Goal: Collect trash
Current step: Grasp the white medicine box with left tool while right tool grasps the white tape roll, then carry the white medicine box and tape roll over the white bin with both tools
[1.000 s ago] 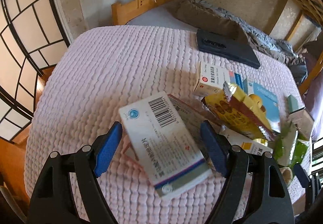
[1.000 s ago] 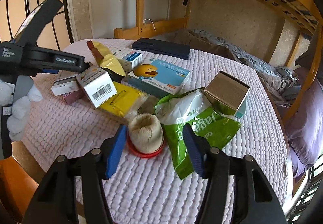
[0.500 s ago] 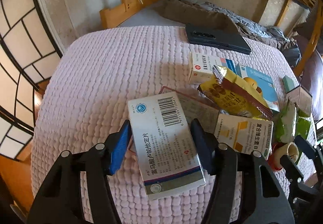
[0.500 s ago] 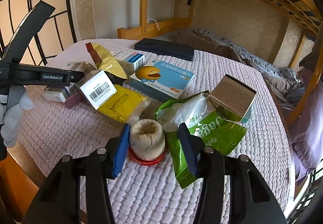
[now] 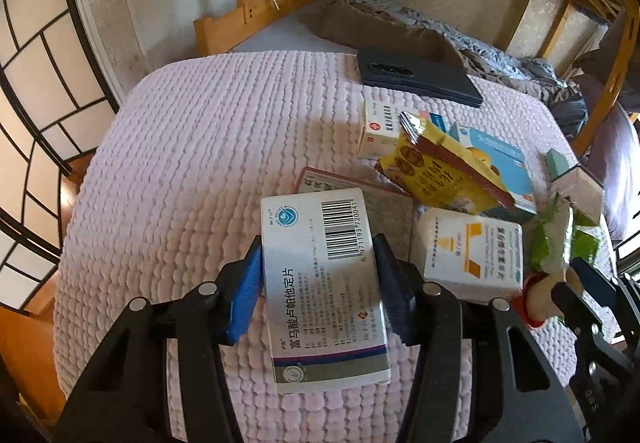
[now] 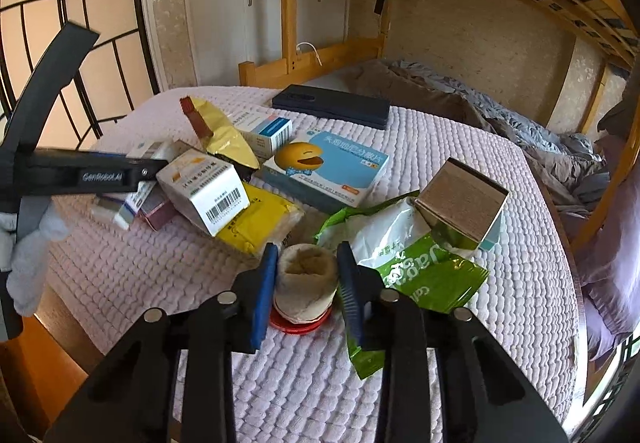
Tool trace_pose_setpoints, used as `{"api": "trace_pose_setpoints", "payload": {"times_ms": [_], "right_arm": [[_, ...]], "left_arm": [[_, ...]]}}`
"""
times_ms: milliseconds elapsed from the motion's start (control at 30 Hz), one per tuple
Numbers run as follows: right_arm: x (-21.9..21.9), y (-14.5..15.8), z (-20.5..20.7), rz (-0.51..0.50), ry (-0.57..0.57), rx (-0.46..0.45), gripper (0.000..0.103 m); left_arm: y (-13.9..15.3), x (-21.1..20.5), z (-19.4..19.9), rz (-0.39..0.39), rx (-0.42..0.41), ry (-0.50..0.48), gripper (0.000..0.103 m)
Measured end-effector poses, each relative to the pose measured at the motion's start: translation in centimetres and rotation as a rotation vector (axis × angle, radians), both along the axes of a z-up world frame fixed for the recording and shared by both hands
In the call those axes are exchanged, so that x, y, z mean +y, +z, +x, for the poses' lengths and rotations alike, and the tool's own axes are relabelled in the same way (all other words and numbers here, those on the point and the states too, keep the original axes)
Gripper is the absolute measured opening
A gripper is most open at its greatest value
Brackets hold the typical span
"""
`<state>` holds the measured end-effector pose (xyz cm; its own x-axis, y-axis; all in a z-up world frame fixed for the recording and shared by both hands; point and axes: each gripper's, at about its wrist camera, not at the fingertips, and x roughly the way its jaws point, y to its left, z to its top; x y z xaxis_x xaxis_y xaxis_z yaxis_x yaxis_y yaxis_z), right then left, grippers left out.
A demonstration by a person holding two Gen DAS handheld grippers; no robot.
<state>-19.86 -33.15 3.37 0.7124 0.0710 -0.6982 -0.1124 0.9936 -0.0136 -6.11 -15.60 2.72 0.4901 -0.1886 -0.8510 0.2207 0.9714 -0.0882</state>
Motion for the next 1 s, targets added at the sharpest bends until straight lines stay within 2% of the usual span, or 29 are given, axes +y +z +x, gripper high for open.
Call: {"api": "trace_pose_setpoints", "payload": {"times_ms": [167, 233, 333, 367, 433, 800, 1000], "right_arm": [[-0.2, -0.2, 0.0, 0.018, -0.007, 0.008, 0.035], [-0.2, -0.6, -0.1, 0.017, -0.013, 0.018, 0.044], [0.1, -0.8, -0.3, 0.008, -0.011, 0.017, 0.044], [0.2, -0.9, -0.3, 0.002, -0.009, 0.019, 0.043], [0.5, -1.0, -0.4, -0.014, -0.004, 0.018, 0.03], [0.5, 1.3, -1.7, 0.019, 0.004, -0.022, 0.03], [0.3, 1.6, -2.9, 0.044, 0.015, -0.004, 0.03]], "left_arm": [[-0.1, -0.2, -0.8, 0.023, -0.017, -0.017, 0.055], [-0.2, -0.4, -1.0, 0.037, -0.025, -0.023, 0.055], [-0.3, -0.5, -1.3, 0.046, -0.035, -0.031, 0.055], [-0.3, -0.6, -1.4, 0.049, -0.039, -0.032, 0.054], [-0.2, -0.5, -1.4, 0.038, -0.037, -0.037, 0.054], [1.2, 0.2, -3.3, -0.023, -0.043, -0.062, 0.054], [1.6, 0.1, -4.8, -0.033, -0.04, -0.089, 0.054]]}}
